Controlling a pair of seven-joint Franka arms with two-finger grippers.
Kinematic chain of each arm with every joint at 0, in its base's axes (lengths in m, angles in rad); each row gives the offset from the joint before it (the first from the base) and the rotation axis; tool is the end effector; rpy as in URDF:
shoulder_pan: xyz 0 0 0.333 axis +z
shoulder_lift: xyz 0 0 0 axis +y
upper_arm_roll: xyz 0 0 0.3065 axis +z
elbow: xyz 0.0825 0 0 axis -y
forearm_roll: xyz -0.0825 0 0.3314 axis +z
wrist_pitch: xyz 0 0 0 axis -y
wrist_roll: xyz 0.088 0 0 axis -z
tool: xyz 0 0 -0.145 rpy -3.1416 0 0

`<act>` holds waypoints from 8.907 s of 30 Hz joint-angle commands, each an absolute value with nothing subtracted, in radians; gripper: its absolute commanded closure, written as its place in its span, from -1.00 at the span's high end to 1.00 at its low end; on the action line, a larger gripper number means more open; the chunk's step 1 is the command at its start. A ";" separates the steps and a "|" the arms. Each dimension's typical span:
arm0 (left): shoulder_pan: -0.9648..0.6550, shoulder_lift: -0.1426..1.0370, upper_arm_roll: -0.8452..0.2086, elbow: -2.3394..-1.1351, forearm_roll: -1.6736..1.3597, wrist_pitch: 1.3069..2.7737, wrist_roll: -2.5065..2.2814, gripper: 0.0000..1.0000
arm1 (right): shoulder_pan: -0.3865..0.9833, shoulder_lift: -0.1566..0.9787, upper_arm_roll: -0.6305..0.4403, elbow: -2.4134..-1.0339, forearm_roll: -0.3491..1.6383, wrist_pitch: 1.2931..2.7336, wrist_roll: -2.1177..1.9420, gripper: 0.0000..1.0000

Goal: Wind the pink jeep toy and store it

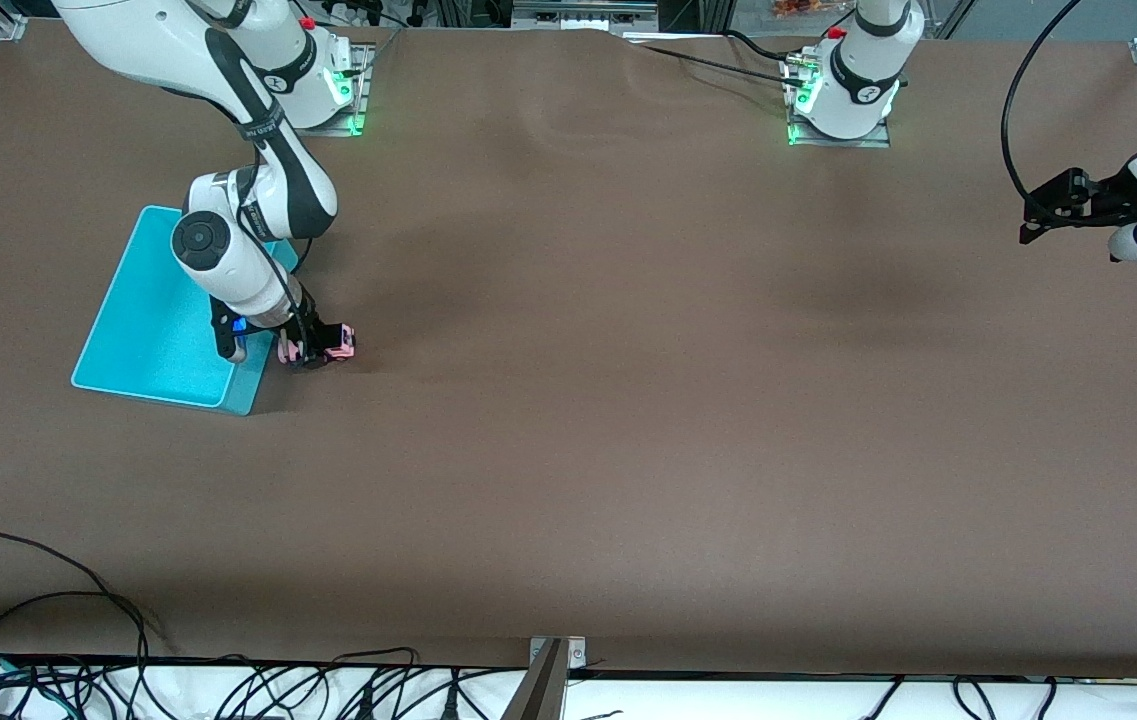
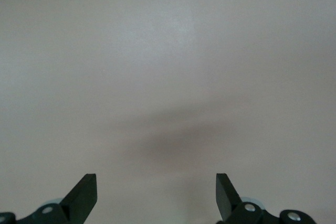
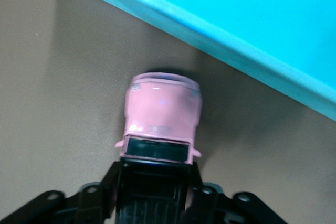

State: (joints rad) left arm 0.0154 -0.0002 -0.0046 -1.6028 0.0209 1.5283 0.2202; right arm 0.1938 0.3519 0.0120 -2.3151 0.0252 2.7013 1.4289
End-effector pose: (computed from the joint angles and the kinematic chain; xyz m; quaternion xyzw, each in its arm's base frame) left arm 0.4932 0.0084 0.5603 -0.9938 0.1044 0.0381 0.0061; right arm 0.4903 0.1021 0.1933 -0.8118 0.5836 -0.0062 0.0177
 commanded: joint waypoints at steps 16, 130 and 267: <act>0.021 0.017 -0.006 -1.568 0.012 1.517 0.221 1.00 | 0.183 0.298 0.017 -2.306 0.043 2.711 1.416 -1.00; 0.021 0.017 -0.005 -1.568 0.009 1.517 0.222 1.00 | 0.078 0.262 -0.341 -2.413 0.005 2.388 0.118 -1.00; 0.040 0.017 -0.005 -1.568 0.005 1.517 0.229 1.00 | 0.120 0.092 -0.147 -1.348 0.000 1.296 0.041 1.00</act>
